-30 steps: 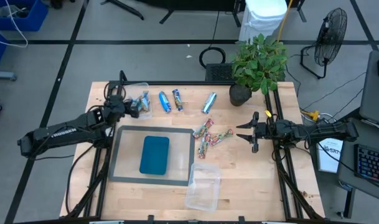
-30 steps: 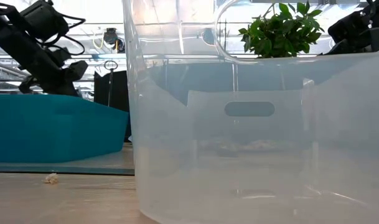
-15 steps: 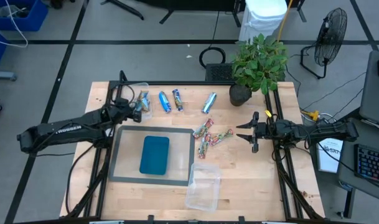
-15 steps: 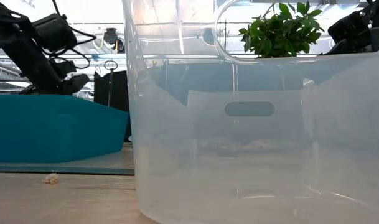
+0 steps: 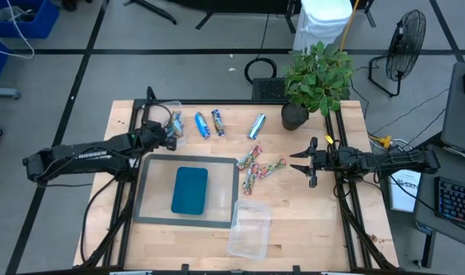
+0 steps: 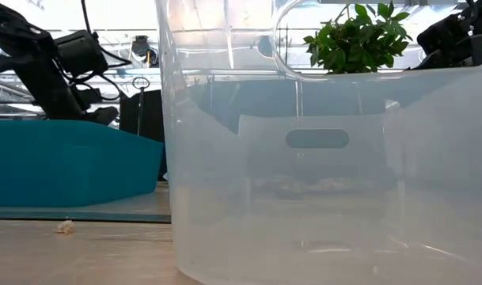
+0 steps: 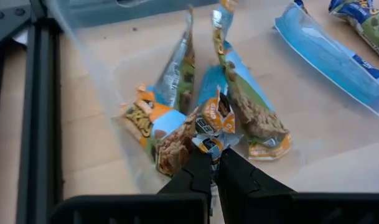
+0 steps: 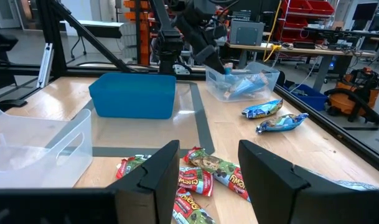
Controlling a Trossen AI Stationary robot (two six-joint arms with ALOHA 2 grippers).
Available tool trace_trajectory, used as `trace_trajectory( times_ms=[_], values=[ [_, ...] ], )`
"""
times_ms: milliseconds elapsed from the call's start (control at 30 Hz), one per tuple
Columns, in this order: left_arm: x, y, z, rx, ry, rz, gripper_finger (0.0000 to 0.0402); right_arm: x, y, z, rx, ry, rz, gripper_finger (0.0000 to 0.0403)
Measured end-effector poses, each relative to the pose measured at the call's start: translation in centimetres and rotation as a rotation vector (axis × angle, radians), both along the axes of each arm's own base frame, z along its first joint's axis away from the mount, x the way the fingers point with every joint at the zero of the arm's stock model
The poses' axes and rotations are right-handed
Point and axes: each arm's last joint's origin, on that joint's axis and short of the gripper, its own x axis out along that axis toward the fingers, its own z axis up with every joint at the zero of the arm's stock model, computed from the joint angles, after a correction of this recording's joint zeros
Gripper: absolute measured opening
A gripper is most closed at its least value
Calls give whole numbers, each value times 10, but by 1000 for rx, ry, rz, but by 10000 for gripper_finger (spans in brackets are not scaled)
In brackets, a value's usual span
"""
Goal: Pick and place Granola Bars by type
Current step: Put the yellow granola bar into the top transparent bin
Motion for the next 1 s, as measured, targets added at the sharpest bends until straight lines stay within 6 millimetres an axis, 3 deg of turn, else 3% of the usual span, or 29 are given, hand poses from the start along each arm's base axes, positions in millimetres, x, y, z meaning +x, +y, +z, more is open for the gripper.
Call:
trace_trajectory(
  times_ms=[133, 467, 1000],
  values=[
    [3, 1, -2, -26, -14, -19, 14, 0, 0, 0, 0, 0, 0, 155],
    [5, 1, -2, -29, -31, -23, 79, 0, 0, 0, 0, 0, 0, 155],
    [20, 8, 13, 180, -61, -218, 85, 0, 0, 0, 0, 0, 0, 155]
  ],
)
